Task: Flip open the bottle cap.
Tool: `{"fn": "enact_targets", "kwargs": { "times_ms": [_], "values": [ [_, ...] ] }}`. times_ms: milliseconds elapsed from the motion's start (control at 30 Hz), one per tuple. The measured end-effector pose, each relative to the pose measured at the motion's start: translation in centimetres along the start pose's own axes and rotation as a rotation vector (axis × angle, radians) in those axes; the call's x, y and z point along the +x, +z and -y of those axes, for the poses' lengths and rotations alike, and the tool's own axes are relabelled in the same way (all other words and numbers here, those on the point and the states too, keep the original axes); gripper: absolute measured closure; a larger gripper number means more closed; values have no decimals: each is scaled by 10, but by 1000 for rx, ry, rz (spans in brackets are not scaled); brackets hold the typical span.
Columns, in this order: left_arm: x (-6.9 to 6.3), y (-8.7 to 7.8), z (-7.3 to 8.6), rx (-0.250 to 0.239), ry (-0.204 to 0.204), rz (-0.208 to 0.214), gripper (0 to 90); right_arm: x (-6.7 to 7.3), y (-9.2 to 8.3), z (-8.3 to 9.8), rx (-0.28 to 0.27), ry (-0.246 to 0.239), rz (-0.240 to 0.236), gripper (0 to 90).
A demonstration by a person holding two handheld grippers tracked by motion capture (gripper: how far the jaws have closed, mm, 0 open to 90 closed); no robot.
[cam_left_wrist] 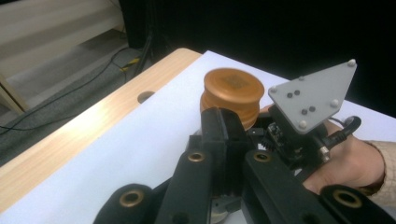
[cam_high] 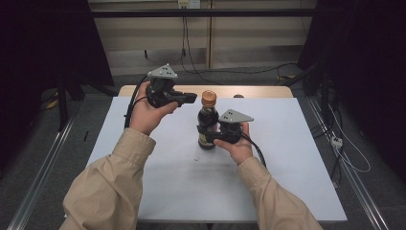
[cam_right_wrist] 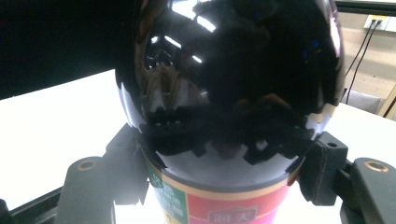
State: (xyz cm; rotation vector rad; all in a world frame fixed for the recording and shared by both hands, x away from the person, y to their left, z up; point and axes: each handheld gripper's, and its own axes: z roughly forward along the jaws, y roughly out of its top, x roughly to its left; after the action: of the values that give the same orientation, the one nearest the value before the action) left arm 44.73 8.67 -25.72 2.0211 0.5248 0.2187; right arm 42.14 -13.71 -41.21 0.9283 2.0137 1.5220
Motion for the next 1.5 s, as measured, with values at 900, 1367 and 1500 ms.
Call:
{"fn": "enact_targets", "kwargs": {
  "times_ms": [900,1367,1500],
  "values": [
    [0,11,5,43,4,11,900,0,0,1,-2,-1,2,303],
    [0,18,3,39,1,14,900,0,0,2,-7,3,4,303],
    [-2,17,0,35,9,18,900,0,1,2,-8,-1,3,303]
  ]
}}
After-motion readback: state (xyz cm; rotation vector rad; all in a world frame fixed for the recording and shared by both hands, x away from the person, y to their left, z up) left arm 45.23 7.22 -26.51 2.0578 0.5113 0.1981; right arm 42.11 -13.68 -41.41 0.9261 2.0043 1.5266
